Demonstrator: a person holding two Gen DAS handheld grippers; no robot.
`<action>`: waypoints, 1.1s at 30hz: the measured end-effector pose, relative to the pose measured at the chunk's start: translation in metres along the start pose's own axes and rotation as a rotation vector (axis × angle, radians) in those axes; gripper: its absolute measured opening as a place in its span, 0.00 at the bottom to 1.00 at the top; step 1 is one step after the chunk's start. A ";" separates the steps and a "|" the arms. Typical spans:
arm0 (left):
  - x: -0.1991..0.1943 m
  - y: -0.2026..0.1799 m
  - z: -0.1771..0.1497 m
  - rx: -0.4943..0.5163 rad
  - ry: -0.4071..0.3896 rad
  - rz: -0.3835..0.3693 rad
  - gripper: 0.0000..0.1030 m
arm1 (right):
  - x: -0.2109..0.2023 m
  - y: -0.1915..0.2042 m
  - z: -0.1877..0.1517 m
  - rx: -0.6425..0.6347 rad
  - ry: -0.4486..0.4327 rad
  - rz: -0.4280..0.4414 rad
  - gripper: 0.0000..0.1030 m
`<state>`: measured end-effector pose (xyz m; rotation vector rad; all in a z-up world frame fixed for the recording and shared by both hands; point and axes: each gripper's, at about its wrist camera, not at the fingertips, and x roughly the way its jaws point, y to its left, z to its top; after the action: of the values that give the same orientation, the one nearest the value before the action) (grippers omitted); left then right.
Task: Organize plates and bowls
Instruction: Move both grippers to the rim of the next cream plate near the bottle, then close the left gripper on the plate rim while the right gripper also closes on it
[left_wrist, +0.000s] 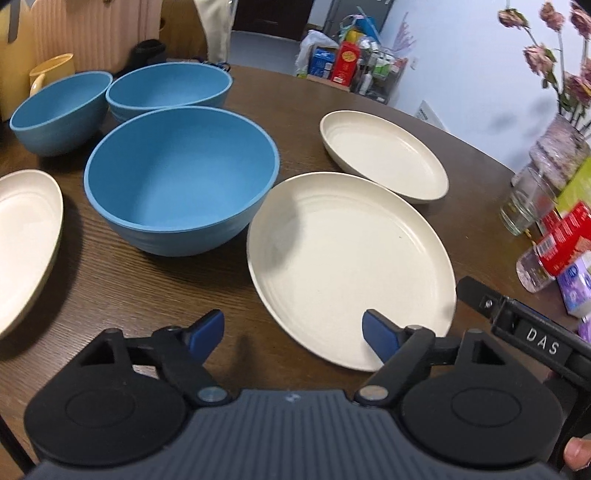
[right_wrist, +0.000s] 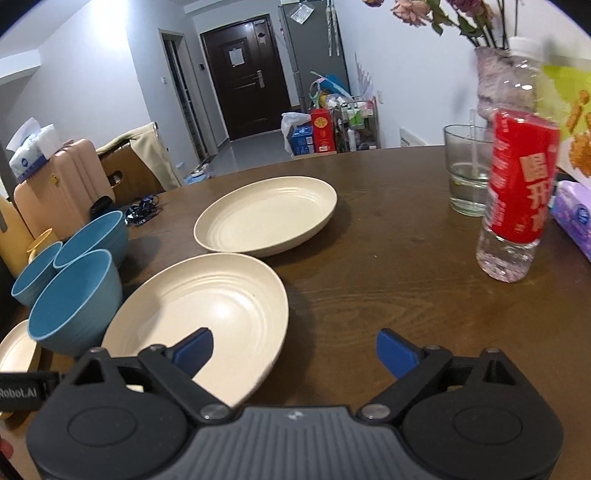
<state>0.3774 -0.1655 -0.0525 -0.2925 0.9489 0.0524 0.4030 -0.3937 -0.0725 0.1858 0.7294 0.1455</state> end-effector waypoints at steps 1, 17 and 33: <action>0.002 0.000 0.001 -0.011 0.000 0.003 0.79 | 0.005 -0.001 0.002 0.003 0.003 0.006 0.89; 0.029 0.012 0.016 -0.131 -0.001 0.003 0.66 | 0.062 -0.013 0.021 0.053 0.051 0.062 0.58; 0.038 0.016 0.015 -0.150 0.005 -0.035 0.43 | 0.071 -0.015 0.018 0.088 0.050 0.097 0.34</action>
<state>0.4085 -0.1494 -0.0784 -0.4483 0.9461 0.0911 0.4687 -0.3967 -0.1089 0.3021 0.7776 0.2114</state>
